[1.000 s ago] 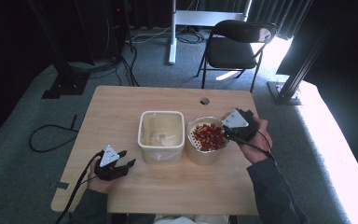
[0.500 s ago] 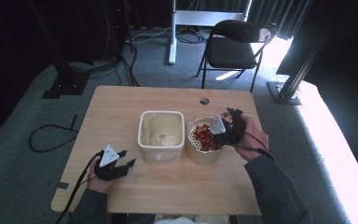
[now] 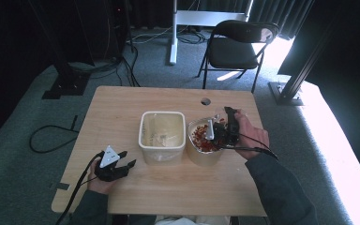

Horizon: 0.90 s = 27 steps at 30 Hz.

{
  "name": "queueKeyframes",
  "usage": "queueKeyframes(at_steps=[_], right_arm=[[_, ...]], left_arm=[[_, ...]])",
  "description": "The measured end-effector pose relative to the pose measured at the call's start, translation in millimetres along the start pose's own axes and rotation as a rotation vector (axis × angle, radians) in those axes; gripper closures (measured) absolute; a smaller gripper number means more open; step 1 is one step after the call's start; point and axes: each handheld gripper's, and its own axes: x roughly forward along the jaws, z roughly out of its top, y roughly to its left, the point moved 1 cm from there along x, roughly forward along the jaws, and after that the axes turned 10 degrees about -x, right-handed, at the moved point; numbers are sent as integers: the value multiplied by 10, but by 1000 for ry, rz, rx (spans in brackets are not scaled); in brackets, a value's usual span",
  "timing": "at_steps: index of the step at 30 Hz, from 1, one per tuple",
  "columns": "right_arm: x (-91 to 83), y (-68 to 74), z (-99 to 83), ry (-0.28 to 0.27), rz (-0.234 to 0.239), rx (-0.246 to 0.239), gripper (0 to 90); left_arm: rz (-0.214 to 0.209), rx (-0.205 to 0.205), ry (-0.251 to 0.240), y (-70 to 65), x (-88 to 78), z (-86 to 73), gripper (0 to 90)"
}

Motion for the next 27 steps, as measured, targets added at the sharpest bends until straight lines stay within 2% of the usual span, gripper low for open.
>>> queueKeyframes(at_steps=[3, 8, 14, 27], right_arm=[[0, 4, 7, 12, -15, -31, 348], [0, 4, 11, 18, -26, -53, 348], [7, 26, 35, 47, -56, -127, 348], [-25, 37, 100, 49, -89, -187, 348]], left_arm=[[0, 0, -1, 1, -1, 0, 471], [0, -1, -2, 0, -1, 0, 471], [0, -1, -1, 1, -1, 0, 471], [-1, 1, 0, -1, -1, 1, 471]])
